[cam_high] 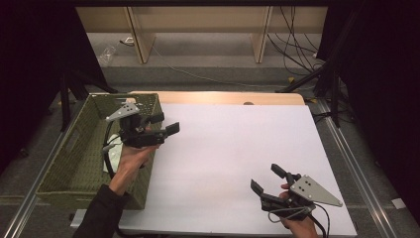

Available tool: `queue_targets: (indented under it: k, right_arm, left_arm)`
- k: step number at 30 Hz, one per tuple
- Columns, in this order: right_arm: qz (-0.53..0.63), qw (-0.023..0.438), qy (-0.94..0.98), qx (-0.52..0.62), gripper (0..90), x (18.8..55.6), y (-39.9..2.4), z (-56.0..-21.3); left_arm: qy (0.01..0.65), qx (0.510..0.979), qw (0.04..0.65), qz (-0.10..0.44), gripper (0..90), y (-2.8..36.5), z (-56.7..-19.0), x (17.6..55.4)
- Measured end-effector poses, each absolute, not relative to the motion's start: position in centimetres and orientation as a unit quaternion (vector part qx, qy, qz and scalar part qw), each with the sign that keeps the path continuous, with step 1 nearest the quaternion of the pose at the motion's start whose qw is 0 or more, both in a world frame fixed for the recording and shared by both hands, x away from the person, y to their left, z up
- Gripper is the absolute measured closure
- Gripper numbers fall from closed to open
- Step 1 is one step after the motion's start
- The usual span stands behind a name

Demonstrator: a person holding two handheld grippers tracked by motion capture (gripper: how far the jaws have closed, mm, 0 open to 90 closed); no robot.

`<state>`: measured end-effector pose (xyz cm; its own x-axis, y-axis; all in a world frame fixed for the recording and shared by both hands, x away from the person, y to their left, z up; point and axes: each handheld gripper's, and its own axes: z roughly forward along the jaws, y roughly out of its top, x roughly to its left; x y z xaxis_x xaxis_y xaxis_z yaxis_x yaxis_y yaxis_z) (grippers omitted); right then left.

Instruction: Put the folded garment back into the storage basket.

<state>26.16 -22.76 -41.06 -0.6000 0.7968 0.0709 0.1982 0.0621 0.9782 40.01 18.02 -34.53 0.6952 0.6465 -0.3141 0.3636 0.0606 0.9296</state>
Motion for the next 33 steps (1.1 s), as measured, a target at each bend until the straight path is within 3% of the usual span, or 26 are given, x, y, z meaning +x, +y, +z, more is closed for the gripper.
queue_targets:
  k: [33]
  right_arm:
    - [0.579,0.259,0.681,0.365,20.1,26.2,-22.7,-41.1]
  left_arm:
    - [0.299,0.704,0.63,0.134,15.6,14.6,-36.4,36.8]
